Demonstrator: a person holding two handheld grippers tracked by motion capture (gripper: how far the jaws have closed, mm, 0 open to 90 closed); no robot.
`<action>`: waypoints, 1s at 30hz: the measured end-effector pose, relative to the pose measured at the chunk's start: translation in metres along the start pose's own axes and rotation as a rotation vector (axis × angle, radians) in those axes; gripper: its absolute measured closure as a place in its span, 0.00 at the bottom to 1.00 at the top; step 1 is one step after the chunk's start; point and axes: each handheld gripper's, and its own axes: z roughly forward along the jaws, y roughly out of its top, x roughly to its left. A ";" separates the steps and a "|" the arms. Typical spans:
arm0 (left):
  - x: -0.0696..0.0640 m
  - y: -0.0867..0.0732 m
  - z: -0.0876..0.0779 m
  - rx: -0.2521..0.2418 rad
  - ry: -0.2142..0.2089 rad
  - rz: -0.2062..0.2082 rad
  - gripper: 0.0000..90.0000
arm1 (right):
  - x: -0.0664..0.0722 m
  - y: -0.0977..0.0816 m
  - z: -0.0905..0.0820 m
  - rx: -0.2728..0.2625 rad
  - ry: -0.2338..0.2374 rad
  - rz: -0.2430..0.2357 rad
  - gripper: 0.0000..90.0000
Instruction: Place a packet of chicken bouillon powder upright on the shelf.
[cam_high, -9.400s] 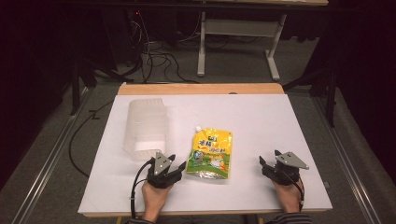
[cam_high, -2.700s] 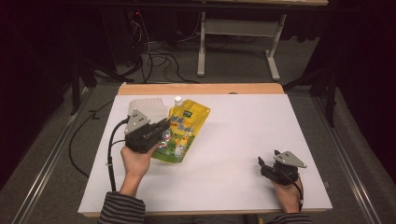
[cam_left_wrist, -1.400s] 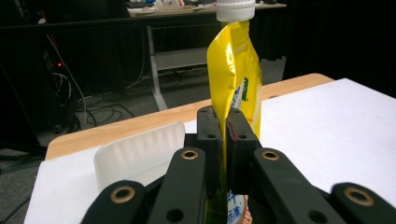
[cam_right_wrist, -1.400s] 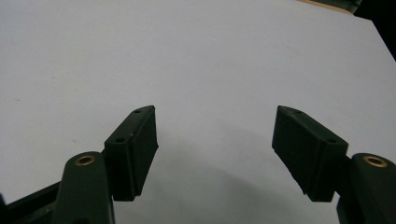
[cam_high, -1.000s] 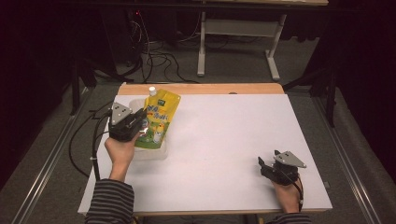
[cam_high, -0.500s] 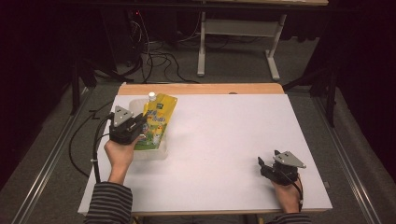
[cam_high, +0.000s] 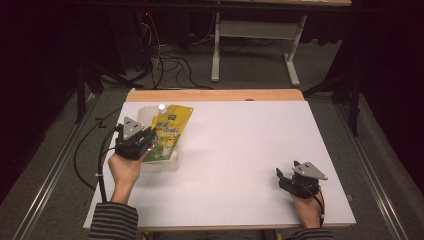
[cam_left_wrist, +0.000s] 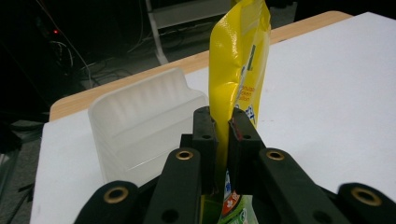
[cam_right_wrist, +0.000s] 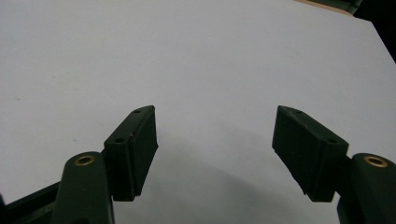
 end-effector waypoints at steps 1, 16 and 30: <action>0.000 0.000 0.000 -0.001 0.004 0.000 0.94 | 0.000 0.000 0.000 0.000 0.000 0.000 0.35; 0.001 -0.006 0.008 -0.090 0.011 -0.021 0.97 | 0.000 0.000 0.000 0.000 -0.002 0.001 0.35; -0.001 -0.024 -0.011 -0.082 0.011 -0.020 0.94 | 0.001 0.000 0.000 0.000 -0.005 -0.005 0.35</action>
